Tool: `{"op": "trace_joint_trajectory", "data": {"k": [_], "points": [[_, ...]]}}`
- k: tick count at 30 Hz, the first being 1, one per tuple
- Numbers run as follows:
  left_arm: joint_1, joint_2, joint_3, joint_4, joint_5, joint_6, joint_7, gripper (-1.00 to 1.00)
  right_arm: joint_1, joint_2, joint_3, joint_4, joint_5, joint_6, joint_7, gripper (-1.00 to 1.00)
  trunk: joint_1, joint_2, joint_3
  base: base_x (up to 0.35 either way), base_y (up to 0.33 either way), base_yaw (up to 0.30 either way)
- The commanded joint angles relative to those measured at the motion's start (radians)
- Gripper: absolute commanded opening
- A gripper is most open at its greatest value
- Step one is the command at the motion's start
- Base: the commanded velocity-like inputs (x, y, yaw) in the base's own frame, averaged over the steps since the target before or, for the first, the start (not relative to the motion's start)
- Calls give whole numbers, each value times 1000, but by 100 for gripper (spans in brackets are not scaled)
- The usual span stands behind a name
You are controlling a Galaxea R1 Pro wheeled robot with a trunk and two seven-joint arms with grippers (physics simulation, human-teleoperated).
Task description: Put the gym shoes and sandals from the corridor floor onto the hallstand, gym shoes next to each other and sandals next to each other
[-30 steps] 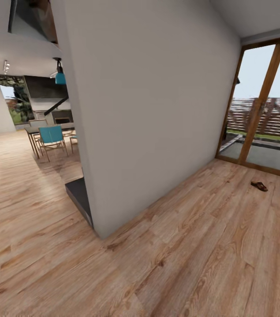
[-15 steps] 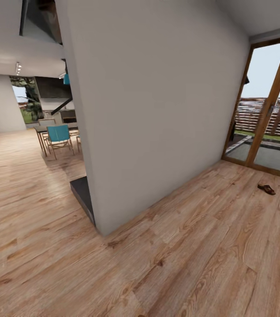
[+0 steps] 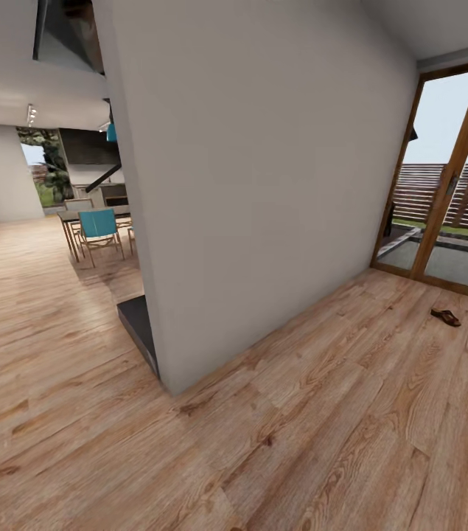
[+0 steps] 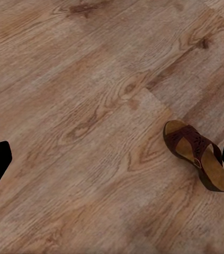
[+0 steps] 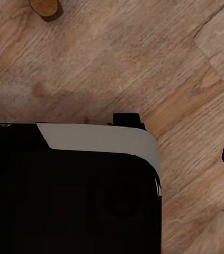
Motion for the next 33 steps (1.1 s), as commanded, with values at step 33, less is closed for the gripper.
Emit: {"op": "trace_joint_trajectory", "data": {"k": [33], "points": [[-500, 42, 2, 0, 7, 383, -6, 100, -412, 11, 0, -341, -4, 641, -4, 100, 0, 0, -1, 0, 0, 0]]}}
